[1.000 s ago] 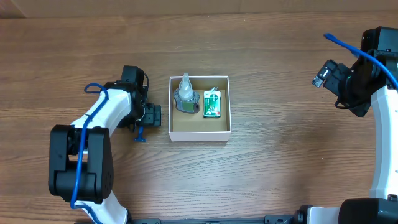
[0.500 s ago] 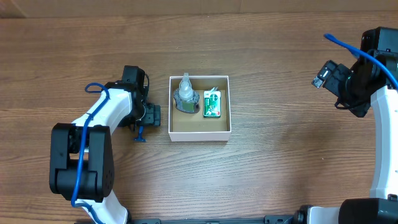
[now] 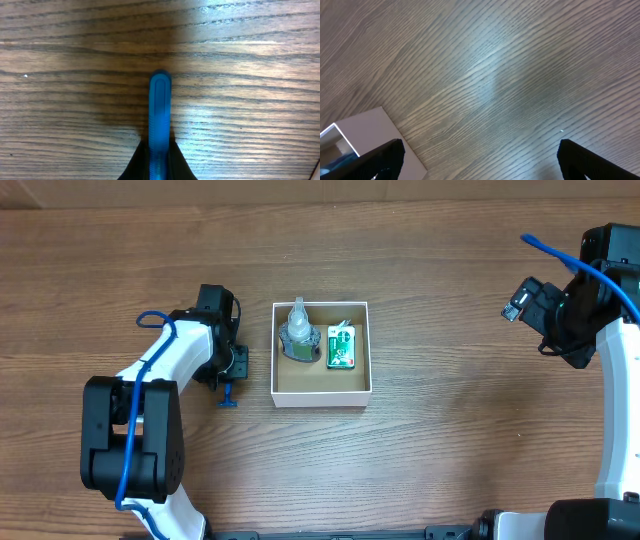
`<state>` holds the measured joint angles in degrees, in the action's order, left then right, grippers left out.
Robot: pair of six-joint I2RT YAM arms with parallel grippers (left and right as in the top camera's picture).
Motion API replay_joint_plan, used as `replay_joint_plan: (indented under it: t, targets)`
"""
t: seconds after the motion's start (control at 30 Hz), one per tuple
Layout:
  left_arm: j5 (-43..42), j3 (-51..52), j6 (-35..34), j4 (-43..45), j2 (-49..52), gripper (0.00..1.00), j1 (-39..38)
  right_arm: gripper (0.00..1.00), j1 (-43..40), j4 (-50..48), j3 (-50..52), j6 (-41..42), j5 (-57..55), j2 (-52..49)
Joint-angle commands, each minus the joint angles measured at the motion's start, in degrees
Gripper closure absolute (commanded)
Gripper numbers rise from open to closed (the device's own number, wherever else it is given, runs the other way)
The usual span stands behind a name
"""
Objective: Pack container
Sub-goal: 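Grasp the blue razor by its handle with the left gripper, then place the razor into the box with the left gripper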
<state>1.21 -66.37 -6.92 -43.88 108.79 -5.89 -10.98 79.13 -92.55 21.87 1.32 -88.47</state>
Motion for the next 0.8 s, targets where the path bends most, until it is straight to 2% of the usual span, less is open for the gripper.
replay_joint_plan:
  t: [0.0, 0.27, 0.43, 0.53, 0.63, 0.77]
  targets:
    - [-0.6, -0.2, 0.5, -1.3, 2.8, 0.96, 0.2, 0.00, 0.0, -0.1, 0.0, 0.2, 0.3, -0.2]
    - [-1.0, -11.2, 0.5, -11.0, -3.0, 0.96, 0.2, 0.00, 0.0, -0.1, 0.0, 0.2, 0.3, -0.2]
    - [-9.0, -21.2, 3.0, -15.9, -13.9, 0.96, -1.2, 0.00, 0.0, 0.0, 0.0, 0.2, 0.3, -0.2]
    - [-12.5, -24.0, 7.2, -15.3, -19.9, 0.96, -4.4, 0.00, 0.0, 0.4, 0.0, 0.2, 0.3, -0.2]
    - [-12.7, -24.3, 13.9, -14.8, -24.6, 0.96, -10.0, 0.00, 0.0, 0.3, 0.0, 0.2, 0.3, -0.2]
    - [-12.7, -24.1, 20.2, -15.7, -25.8, 0.96, -17.8, 0.00, 0.0, -0.3, 0.0, 0.2, 0.3, -0.2]
